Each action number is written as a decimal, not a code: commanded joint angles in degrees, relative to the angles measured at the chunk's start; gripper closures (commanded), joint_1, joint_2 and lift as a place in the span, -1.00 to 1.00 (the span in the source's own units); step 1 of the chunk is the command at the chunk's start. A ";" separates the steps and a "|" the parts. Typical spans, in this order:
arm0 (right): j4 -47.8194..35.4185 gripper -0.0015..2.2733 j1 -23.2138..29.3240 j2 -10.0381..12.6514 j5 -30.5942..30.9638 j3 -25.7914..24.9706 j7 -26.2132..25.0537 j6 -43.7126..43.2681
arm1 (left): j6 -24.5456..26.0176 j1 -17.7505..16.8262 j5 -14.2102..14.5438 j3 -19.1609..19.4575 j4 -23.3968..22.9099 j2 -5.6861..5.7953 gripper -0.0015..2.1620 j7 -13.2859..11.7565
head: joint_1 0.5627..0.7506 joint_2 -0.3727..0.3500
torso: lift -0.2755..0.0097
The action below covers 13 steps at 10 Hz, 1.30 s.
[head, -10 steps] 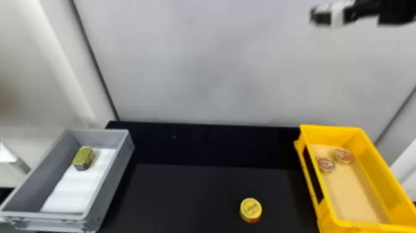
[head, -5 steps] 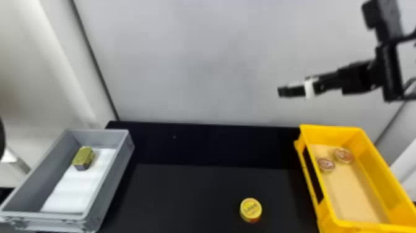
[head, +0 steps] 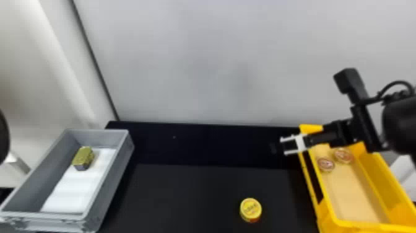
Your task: Pick up the round yellow can and place it in the yellow rectangular box
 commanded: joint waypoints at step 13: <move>28.94 -0.89 4.66 15.09 30.57 1.63 17.26 -25.13 | -4.10 -0.84 -0.35 0.38 3.82 -3.30 -0.75 0.18 | 0.07 0.18 | 0.86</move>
